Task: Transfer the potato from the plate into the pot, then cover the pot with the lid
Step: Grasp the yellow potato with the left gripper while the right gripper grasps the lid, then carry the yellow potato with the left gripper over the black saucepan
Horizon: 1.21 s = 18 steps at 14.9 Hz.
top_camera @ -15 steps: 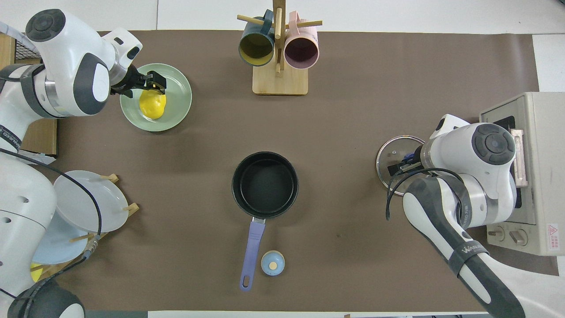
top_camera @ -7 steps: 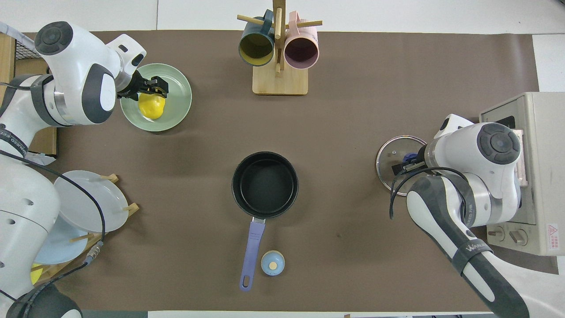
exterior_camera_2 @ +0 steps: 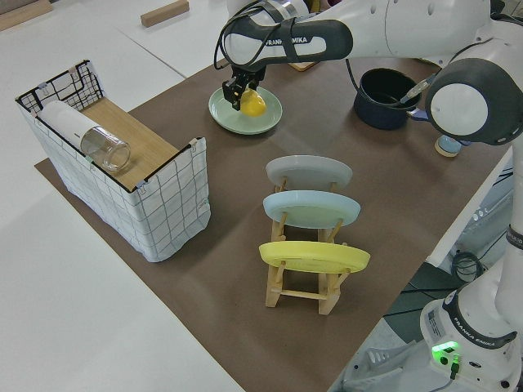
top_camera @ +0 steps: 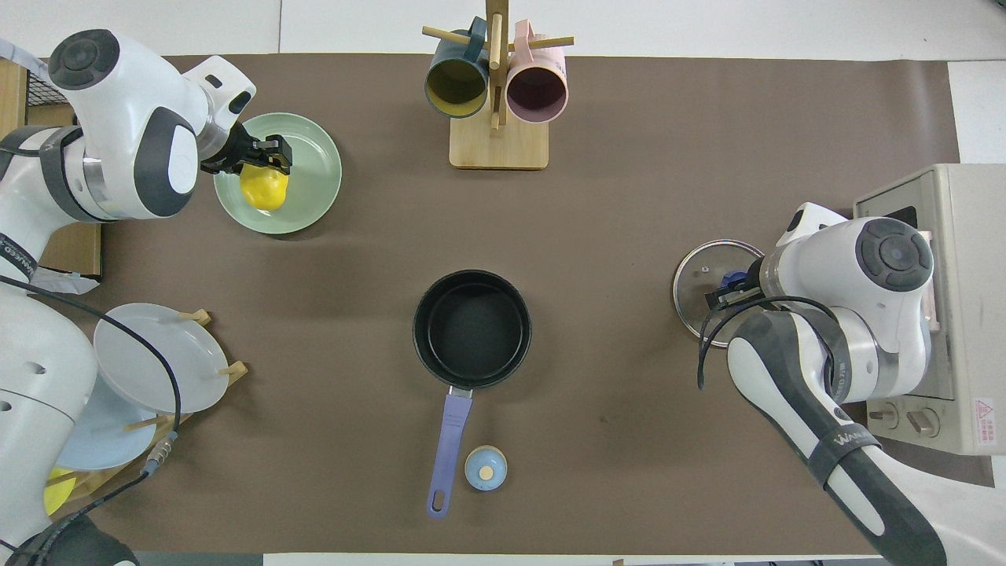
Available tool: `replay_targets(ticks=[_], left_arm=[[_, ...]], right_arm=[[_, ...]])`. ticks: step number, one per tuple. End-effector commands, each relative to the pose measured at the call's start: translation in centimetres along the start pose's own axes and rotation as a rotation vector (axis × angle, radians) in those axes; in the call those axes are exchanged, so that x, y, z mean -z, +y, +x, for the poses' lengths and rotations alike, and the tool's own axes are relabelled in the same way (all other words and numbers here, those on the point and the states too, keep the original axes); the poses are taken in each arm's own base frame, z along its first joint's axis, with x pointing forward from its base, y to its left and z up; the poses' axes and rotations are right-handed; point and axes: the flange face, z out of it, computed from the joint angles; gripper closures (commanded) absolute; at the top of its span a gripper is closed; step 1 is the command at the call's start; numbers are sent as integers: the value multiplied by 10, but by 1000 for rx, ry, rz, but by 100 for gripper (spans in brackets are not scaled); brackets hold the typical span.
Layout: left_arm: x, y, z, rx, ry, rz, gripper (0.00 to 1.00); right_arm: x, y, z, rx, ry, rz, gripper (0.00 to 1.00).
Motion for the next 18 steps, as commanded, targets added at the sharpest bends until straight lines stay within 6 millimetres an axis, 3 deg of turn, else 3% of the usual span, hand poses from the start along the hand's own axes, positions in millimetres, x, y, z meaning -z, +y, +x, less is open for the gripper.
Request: replay_targets(ticks=[1, 3, 5, 8, 10, 18], left_arm=[[42, 67, -47, 39, -30, -14, 100], [31, 131, -90, 69, -62, -7, 100], [10, 175, -133, 63, -63, -10, 100], [-31, 218, -207, 52, 2, -52, 100], [-52, 231, -231, 21, 1, -53, 100], [-109, 238, -268, 10, 21, -51, 100]], right_arm=[[26, -2, 18, 20, -12, 31, 73], [43, -19, 30, 52, -3, 30, 79], [58, -31, 39, 76, -11, 32, 99], [72, -31, 51, 79, -18, 34, 100], [81, -41, 59, 96, -26, 35, 100], [86, -44, 61, 99, -24, 37, 100]])
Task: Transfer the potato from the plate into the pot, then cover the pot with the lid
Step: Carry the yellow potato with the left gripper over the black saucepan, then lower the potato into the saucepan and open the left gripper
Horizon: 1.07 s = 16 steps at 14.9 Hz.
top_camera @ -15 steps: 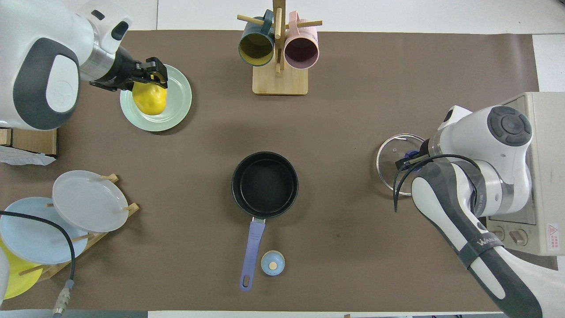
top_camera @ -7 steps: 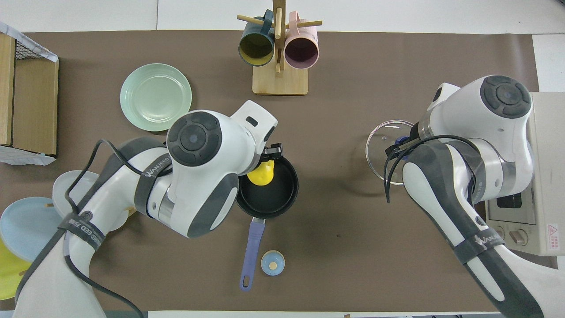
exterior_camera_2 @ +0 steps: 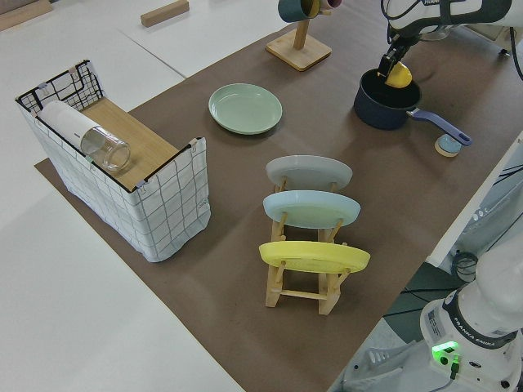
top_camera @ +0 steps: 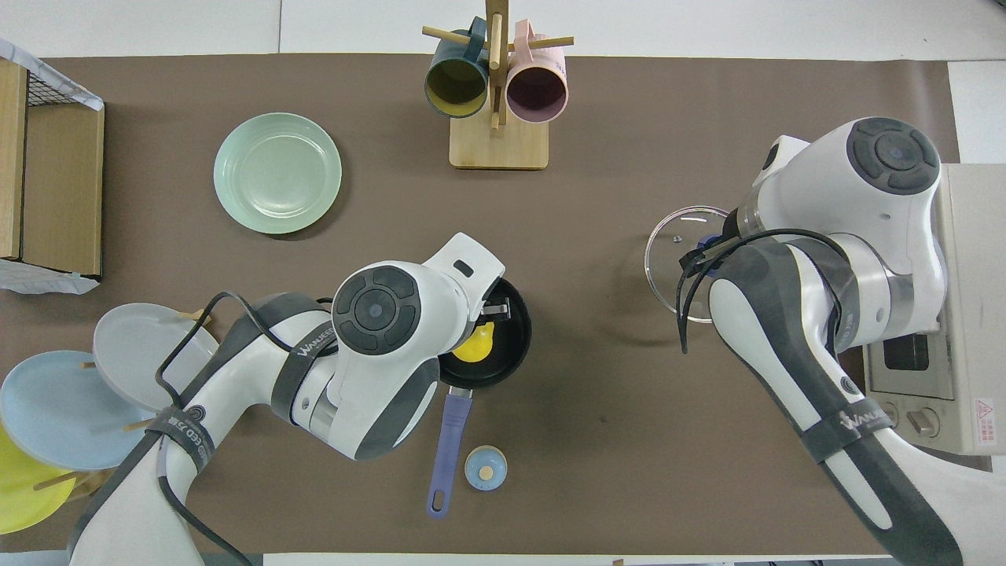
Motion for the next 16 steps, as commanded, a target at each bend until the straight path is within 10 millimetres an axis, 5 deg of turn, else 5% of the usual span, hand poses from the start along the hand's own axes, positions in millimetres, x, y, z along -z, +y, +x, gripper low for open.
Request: replay_targets(ticks=[1, 10, 16], left_arm=[[-10, -8, -12, 4, 25, 6, 100], [-59, 3, -31, 18, 50, 71, 100], [-61, 2, -30, -6, 53, 78, 100]], right_arm=[[5, 0, 3, 9, -3, 28, 100], [11, 0, 4, -7, 0, 28, 100], [18, -6, 10, -14, -14, 31, 100]])
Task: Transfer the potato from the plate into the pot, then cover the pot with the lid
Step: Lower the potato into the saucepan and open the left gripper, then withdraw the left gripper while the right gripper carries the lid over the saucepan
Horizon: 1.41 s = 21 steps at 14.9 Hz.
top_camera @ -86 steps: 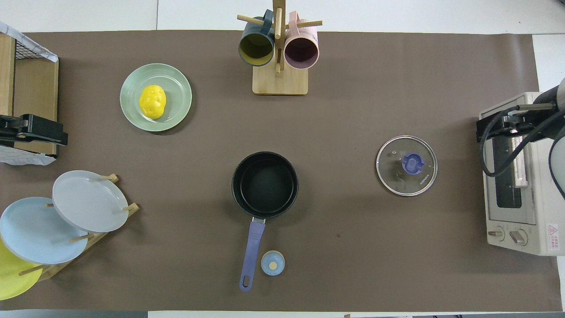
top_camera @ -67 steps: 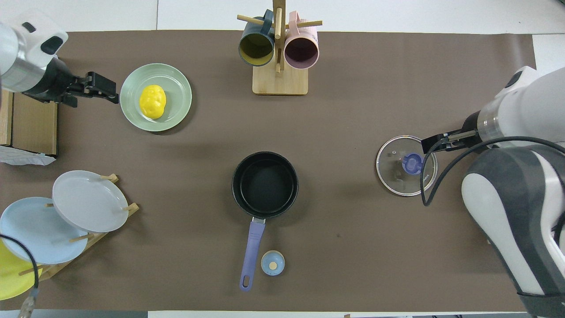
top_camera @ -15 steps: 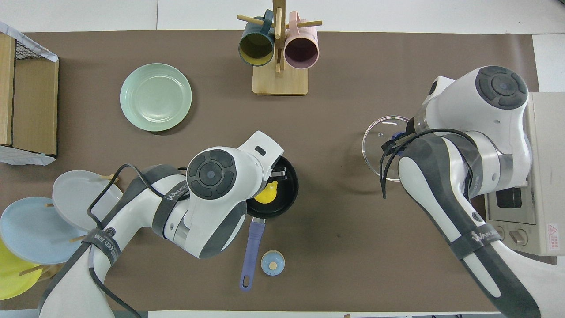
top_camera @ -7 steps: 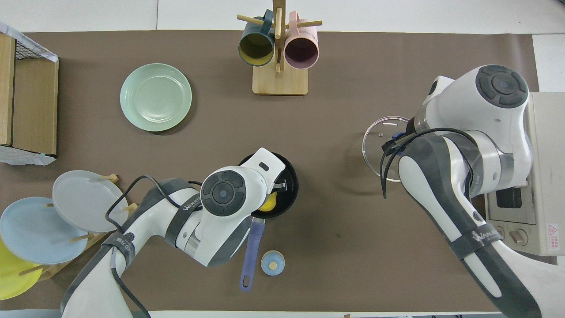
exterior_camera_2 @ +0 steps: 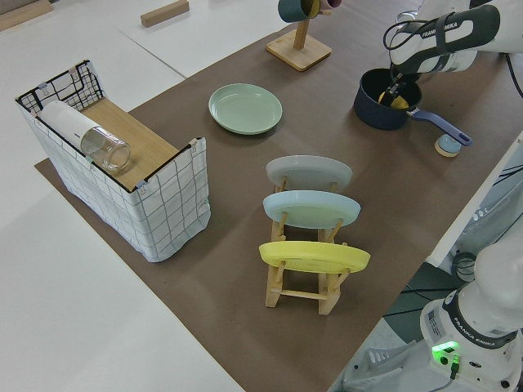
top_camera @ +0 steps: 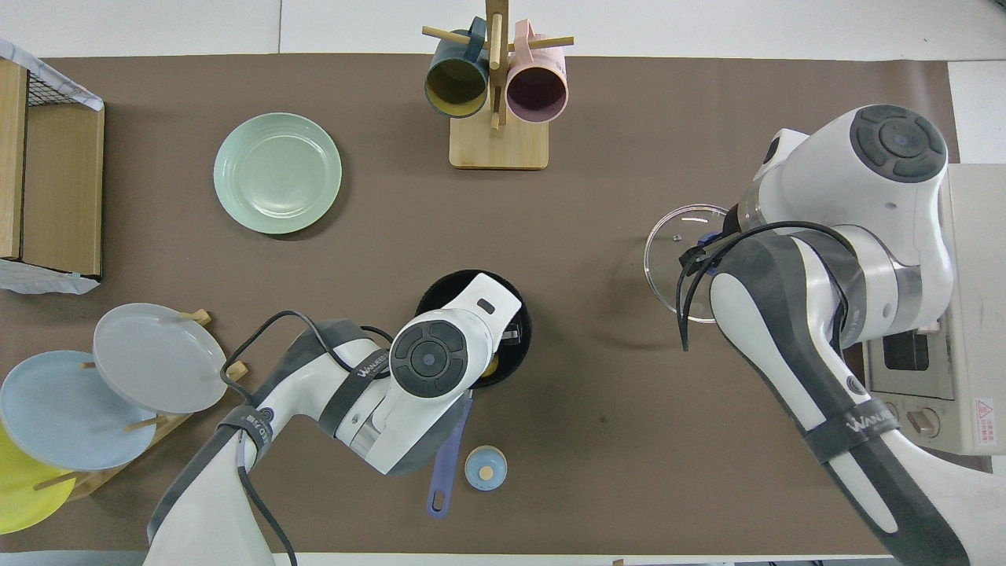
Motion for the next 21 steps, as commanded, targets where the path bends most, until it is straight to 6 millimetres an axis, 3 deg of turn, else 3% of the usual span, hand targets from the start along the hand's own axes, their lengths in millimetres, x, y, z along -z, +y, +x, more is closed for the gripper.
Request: replay_targets(ticks=[1, 2, 3, 5, 7, 11, 12, 14, 16, 18, 21], left_arm=[[2, -3, 2, -40, 26, 6, 100], [4, -4, 5, -53, 26, 7, 72], [6, -4, 5, -56, 27, 6, 1], [24, -8, 15, -44, 17, 19, 0], [59, -10, 33, -30, -9, 46, 0], [151, -44, 76, 18, -39, 24, 0], [181, -64, 89, 16, -46, -1, 0], [240, -126, 119, 13, -45, -6, 0], [280, -184, 139, -19, -65, 7, 0], [304, -249, 155, -64, -81, 18, 0], [313, -298, 160, -135, -91, 40, 0]], right_arm=[[4, -2, 6, -17, -2, 27, 100], [4, -2, 6, -17, -1, 26, 100], [6, -4, 6, -21, 1, 26, 100], [7, -14, 8, -24, -1, 25, 100], [14, -19, 10, -46, 0, 25, 100], [40, -87, 20, -110, 13, 19, 100], [44, -105, 22, -131, 20, 18, 100], [52, -152, 24, -184, 35, 17, 100], [54, -203, 23, -235, 61, 12, 100], [57, -254, 19, -290, 105, 28, 100], [54, -326, 22, -327, 122, 36, 100]])
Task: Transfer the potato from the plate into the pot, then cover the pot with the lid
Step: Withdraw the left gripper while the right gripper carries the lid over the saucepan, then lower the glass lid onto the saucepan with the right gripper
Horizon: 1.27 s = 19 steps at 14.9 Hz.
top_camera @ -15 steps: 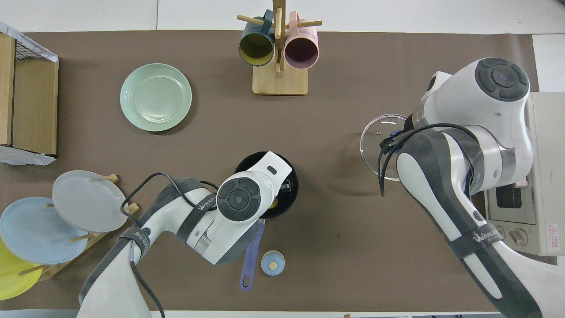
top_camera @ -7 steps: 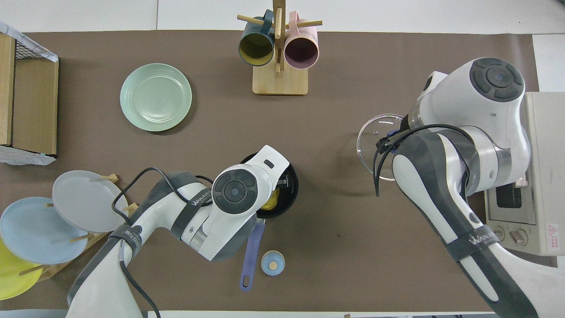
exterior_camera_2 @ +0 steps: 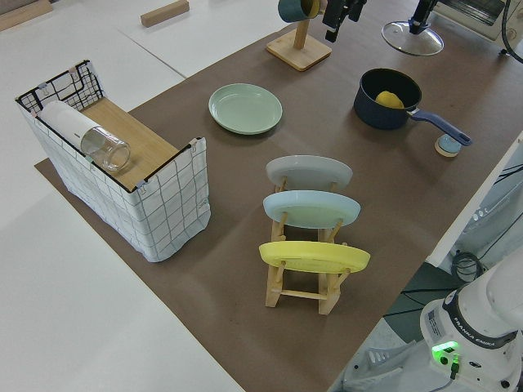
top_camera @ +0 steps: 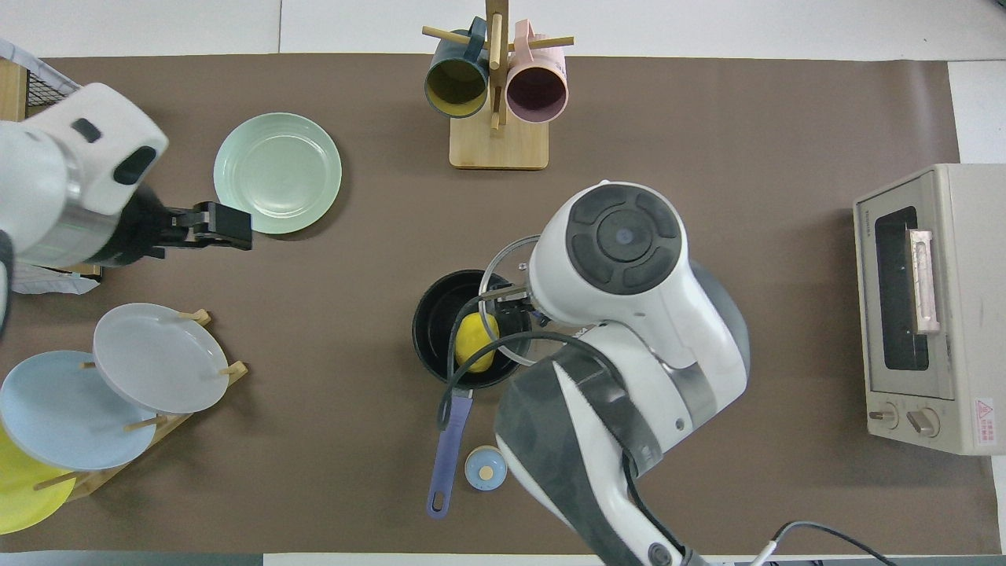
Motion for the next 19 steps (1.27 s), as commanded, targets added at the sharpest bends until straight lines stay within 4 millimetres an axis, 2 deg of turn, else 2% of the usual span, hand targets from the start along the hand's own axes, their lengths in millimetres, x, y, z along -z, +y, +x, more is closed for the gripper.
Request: replay_targets(ticks=[1, 2, 4, 9, 12, 14, 16, 19], left_arm=[[1, -20, 1, -65, -23, 39, 0], [1, -22, 0, -64, -27, 47, 0], [1, -23, -1, -61, -41, 48, 0], [8, -23, -13, -56, -70, 48, 0], [9, -23, -13, -51, -70, 48, 0], [8, -31, -10, -46, -71, 48, 0], [21, -32, -8, -46, -48, 49, 0], [24, -33, -7, -54, -44, 54, 0]], right_arm=[[-8, -56, -2, -50, 25, -4, 100], [-17, -78, -9, -28, 44, -46, 100], [-35, -87, -12, -13, 49, -85, 100], [-57, -74, -3, -28, 43, -85, 100], [-62, -66, 3, -37, 47, -81, 100], [-65, -64, 4, -42, 46, -80, 100], [-78, -62, 0, -39, 39, -85, 100], [-81, -56, 1, -45, 32, -89, 100]])
